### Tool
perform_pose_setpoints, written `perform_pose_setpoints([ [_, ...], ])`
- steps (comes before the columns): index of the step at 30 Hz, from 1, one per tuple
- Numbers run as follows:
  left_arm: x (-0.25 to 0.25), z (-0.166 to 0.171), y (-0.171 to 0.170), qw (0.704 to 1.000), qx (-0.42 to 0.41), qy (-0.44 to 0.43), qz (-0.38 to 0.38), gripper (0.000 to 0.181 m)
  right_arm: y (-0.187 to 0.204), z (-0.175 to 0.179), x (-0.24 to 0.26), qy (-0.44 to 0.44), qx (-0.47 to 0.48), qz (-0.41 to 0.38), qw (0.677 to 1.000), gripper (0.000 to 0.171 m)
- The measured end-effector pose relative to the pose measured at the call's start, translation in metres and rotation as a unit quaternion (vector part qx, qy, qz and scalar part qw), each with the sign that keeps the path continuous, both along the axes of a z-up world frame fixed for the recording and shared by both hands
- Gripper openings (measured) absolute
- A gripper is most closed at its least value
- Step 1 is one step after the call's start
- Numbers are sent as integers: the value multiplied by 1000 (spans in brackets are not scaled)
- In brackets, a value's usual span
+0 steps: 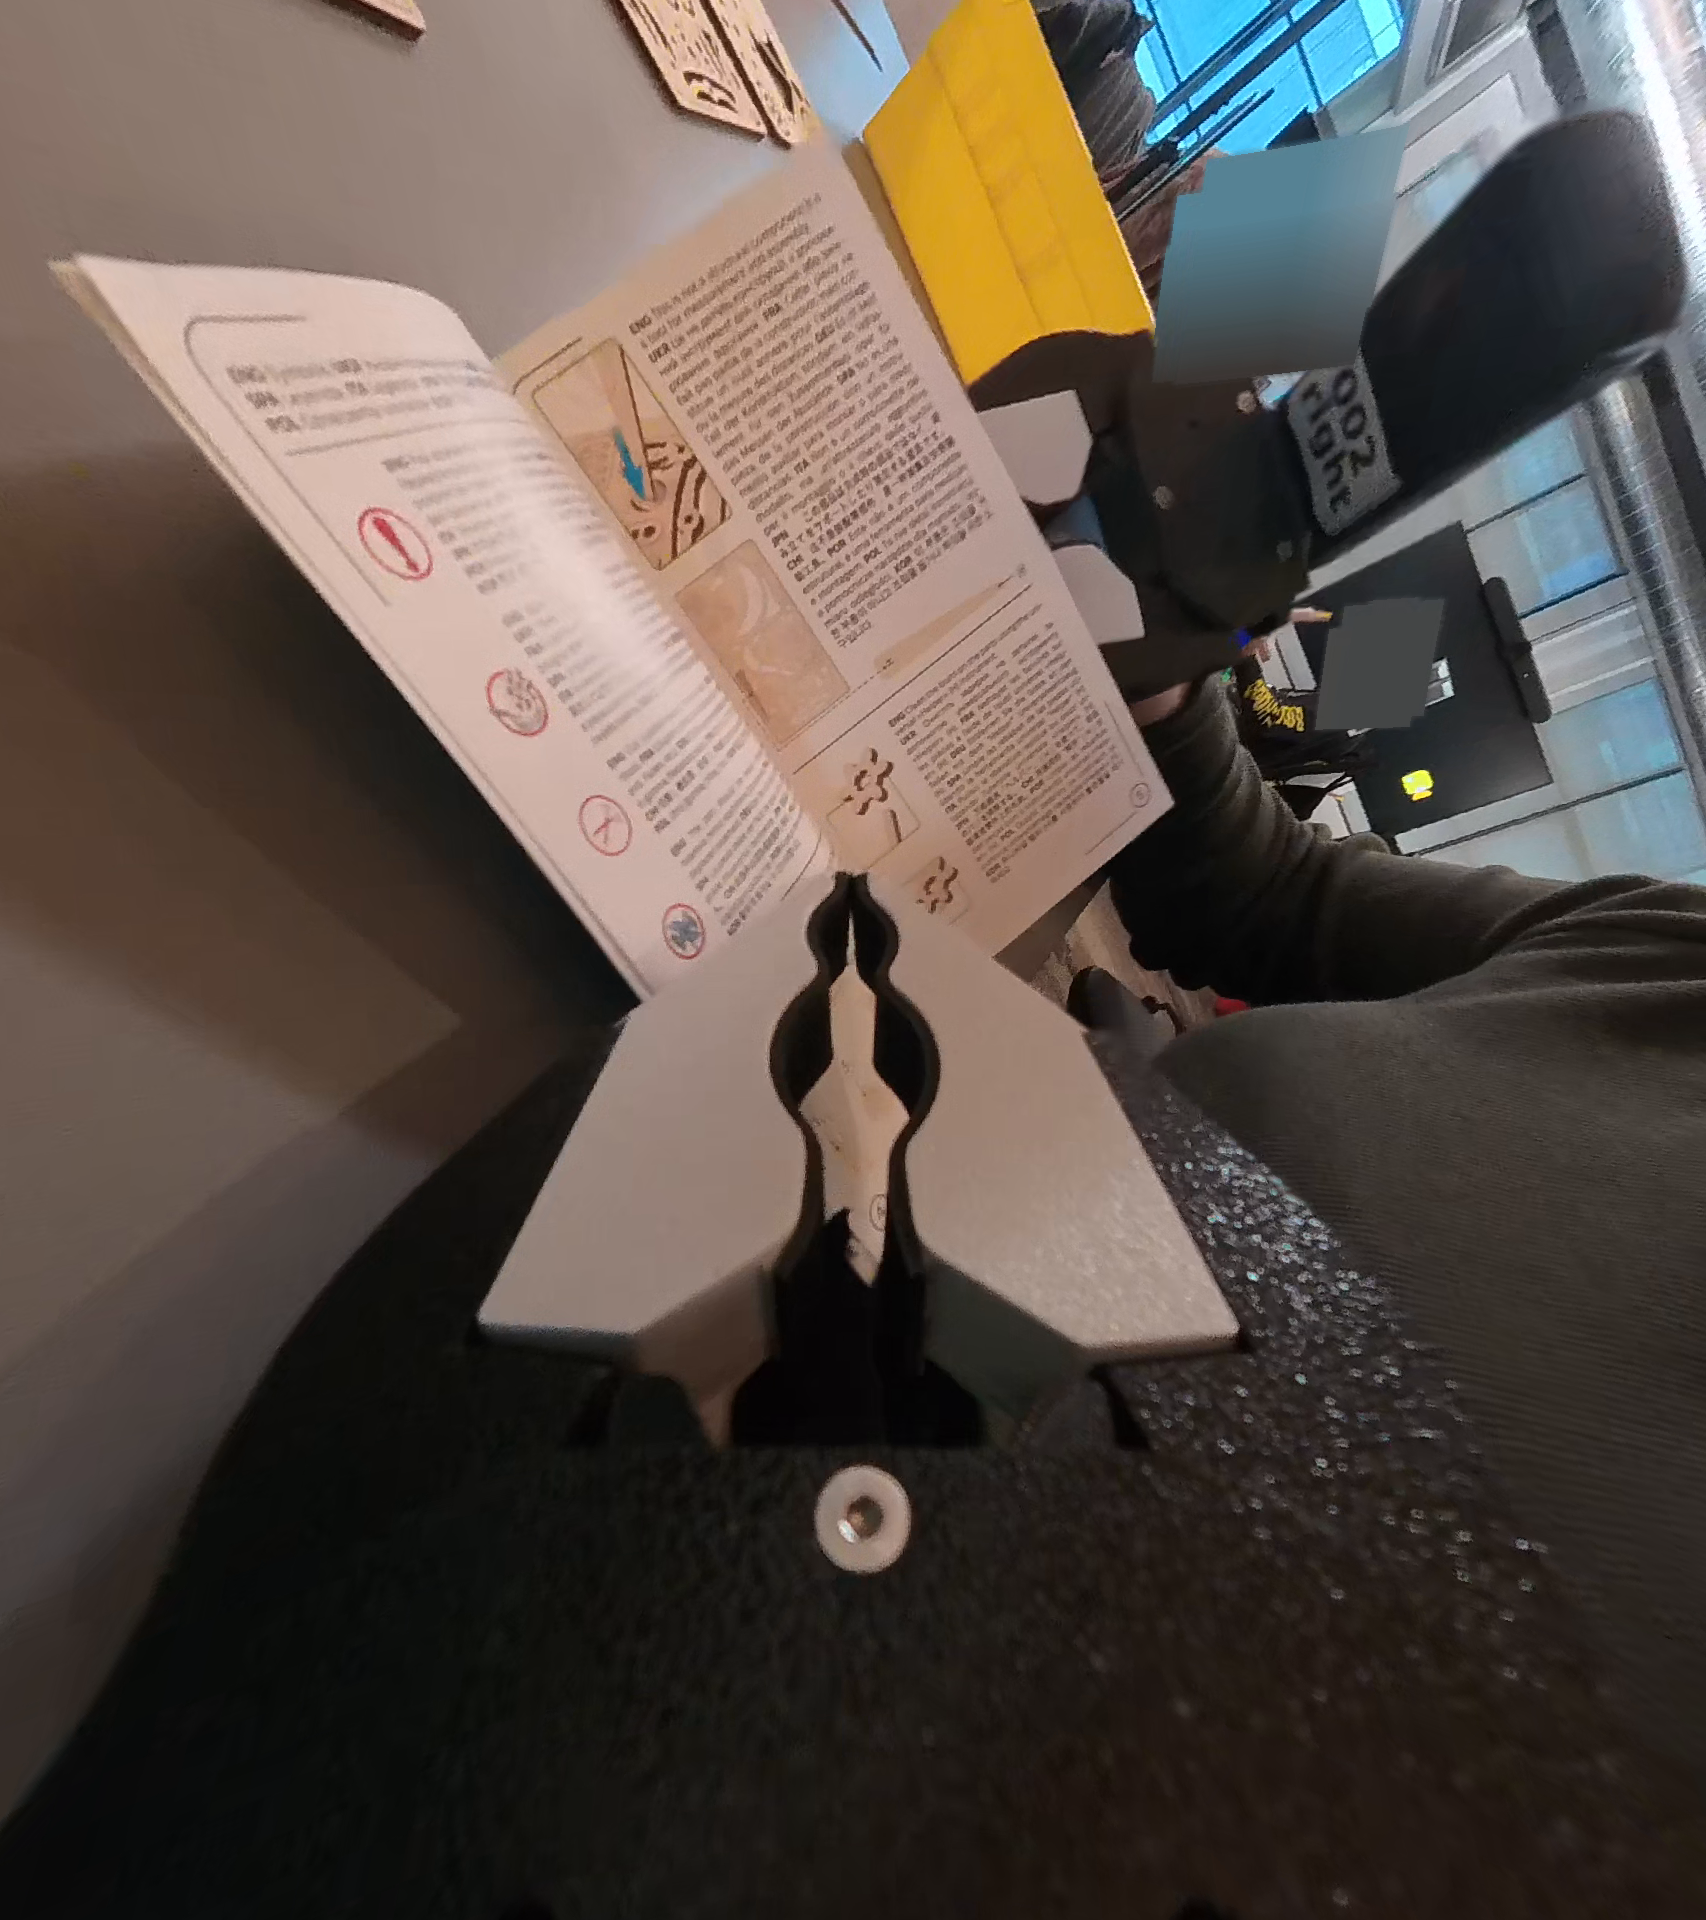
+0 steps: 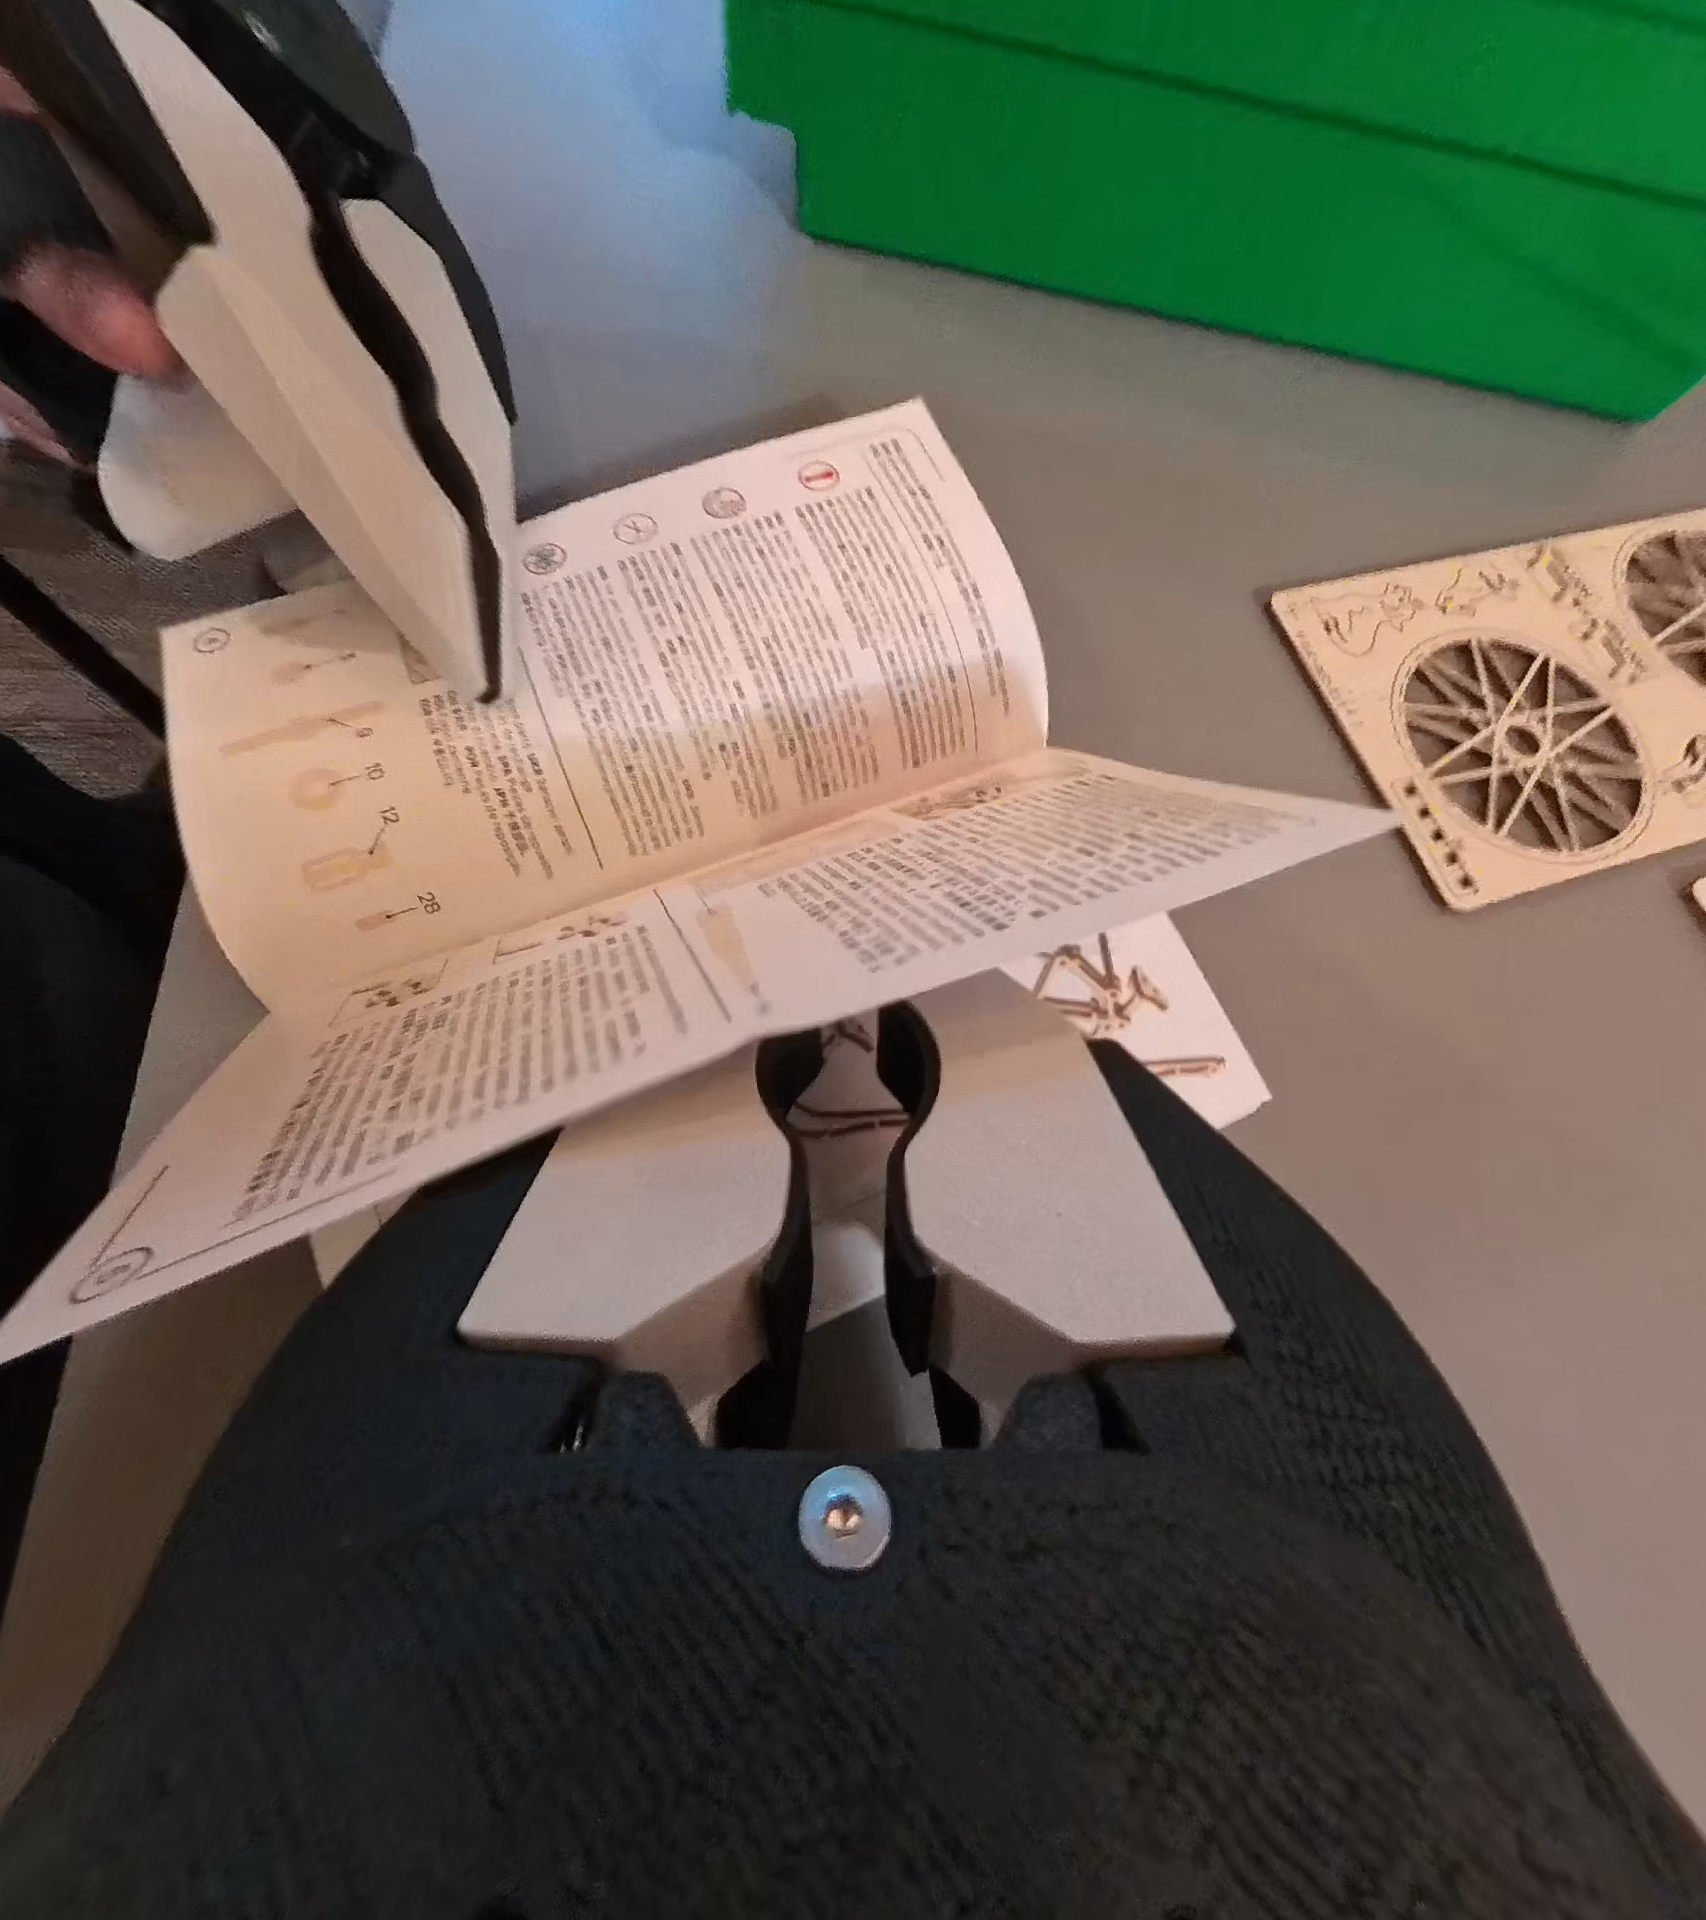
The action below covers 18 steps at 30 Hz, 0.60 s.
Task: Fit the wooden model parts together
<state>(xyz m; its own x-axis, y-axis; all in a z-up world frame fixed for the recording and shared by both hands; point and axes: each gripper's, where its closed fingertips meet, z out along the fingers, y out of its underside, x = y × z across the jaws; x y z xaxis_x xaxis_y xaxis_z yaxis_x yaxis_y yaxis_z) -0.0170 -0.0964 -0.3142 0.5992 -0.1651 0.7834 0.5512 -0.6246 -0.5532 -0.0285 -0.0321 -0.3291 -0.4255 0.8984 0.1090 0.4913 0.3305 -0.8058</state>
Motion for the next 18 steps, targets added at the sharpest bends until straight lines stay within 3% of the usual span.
perform_pose_setpoints([
  [7, 3, -4, 0, 1000, -9, 27, -5, 0, -43, 31, 0, 129, 59, 100, 985, 0],
  [18, 2, -4, -3, 999, -13, 38, -22, 0, -55, 6, -11, 65, 140, 144, 977, 0],
])
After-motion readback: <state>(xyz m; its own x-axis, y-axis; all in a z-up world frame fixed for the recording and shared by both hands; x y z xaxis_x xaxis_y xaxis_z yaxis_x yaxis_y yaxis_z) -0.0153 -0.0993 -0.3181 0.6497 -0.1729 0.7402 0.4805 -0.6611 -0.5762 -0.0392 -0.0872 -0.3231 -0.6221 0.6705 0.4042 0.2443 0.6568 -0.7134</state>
